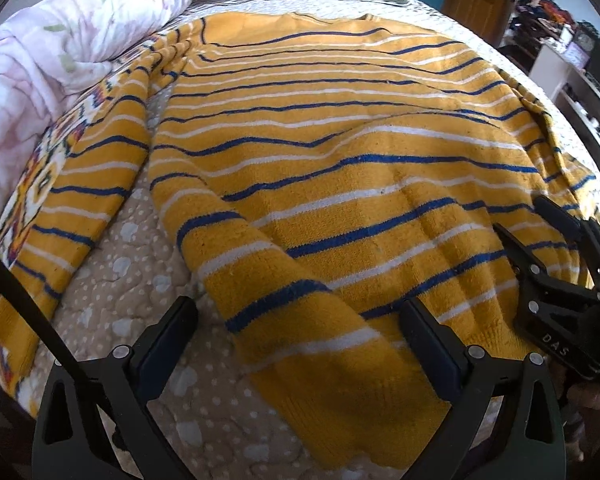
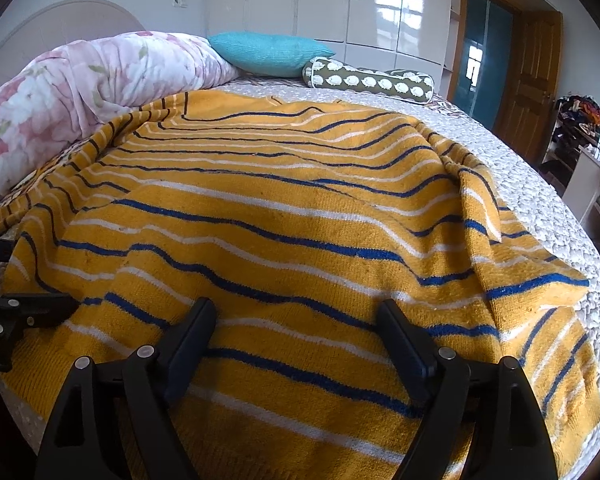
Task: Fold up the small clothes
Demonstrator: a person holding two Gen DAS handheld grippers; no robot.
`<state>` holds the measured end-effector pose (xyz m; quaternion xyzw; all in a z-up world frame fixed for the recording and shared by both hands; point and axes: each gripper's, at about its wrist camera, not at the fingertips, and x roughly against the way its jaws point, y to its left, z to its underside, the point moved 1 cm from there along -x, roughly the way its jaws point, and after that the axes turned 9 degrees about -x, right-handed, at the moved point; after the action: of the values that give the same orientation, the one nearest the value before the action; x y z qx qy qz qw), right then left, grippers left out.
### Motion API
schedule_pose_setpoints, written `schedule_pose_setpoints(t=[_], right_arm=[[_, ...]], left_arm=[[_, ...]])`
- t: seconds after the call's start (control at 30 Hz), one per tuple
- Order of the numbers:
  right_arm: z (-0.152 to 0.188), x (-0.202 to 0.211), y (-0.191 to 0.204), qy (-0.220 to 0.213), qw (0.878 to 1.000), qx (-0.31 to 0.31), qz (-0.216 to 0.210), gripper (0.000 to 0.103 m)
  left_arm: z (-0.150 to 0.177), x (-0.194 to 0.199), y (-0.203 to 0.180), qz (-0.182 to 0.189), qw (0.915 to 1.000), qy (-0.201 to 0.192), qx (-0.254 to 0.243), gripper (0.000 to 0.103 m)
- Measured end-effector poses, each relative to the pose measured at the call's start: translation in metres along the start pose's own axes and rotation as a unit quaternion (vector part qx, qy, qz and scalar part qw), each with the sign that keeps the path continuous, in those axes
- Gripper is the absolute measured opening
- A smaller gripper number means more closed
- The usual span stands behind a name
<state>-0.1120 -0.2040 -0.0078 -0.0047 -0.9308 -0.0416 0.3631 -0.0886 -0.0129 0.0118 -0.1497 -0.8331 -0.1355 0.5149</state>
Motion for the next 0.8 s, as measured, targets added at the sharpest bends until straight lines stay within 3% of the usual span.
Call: schedule_pose_setpoints(t=[0.13,0.2,0.33,0.43,0.53,0.57,0.63,0.73,0.8], right_arm=[[-0.005,0.024,-0.007,-0.027,0.999,0.012,-0.02,0.086],[-0.009,0.047,-0.016,-0.06,0.998,0.021,-0.029,0.086],[-0.023,0.084,-0.067,-0.09,0.996,-0.002,-0.03,0.086],[-0.031,0.086,-0.125,-0.074,0.996,-0.047,0.015,0.085],[-0.038,0.059,-0.183,-0.022,0.992,-0.083,0.093,0.077],[-0.038,0.05,-0.194,-0.005,0.991,-0.091,0.102,0.076],[-0.038,0.03,-0.21,0.04,0.989,-0.121,0.079,0.068],[-0.037,0.015,-0.212,0.077,0.981,-0.175,-0.021,0.05],[-0.039,0.012,-0.202,0.086,0.983,-0.156,-0.039,0.014]], left_arm=[[-0.002,0.011,-0.01,-0.015,0.9999,-0.004,0.004,0.092],[-0.004,0.017,-0.017,-0.017,0.9997,-0.013,0.008,0.08],[-0.006,0.028,-0.03,-0.023,0.9989,-0.034,0.022,0.078],[-0.007,0.034,-0.041,-0.022,0.9984,-0.046,0.025,0.078],[-0.008,0.04,-0.047,-0.024,0.998,-0.055,0.022,0.078],[-0.008,0.041,-0.048,-0.023,0.9979,-0.057,0.022,0.078],[-0.008,0.043,-0.048,-0.021,0.9978,-0.058,0.023,0.078],[-0.006,0.045,-0.042,-0.022,0.9977,-0.055,0.035,0.078],[-0.005,0.045,-0.033,-0.022,0.9973,-0.054,0.044,0.078]])
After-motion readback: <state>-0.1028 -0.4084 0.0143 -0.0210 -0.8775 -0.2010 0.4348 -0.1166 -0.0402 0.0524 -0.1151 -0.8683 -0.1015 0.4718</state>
